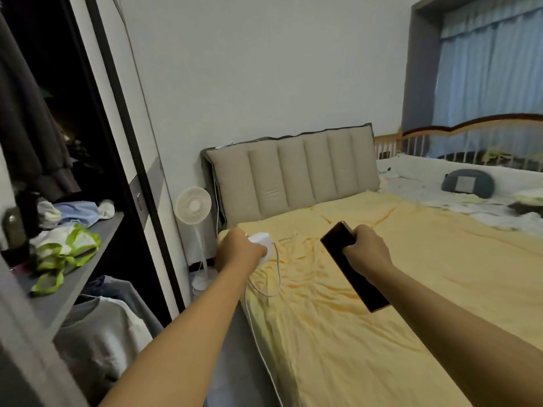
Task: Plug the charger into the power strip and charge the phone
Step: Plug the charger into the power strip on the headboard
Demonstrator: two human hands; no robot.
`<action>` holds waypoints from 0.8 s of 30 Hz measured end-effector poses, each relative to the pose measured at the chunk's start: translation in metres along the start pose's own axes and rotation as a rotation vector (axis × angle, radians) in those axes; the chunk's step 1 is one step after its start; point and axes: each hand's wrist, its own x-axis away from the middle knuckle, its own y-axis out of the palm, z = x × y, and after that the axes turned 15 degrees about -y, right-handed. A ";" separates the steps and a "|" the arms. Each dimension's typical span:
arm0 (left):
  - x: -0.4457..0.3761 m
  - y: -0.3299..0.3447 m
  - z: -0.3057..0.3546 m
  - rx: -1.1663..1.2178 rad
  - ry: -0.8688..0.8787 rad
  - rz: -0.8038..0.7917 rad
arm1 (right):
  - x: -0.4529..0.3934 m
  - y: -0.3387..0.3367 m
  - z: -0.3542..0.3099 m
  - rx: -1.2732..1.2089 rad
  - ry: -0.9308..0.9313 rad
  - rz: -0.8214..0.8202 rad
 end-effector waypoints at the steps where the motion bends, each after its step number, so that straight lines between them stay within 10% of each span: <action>1: -0.012 0.005 0.006 0.006 0.002 0.007 | -0.013 0.004 0.002 -0.002 -0.006 0.008; 24: -0.308 0.074 0.093 0.019 0.038 0.078 | -0.288 0.121 0.017 -0.038 -0.050 -0.012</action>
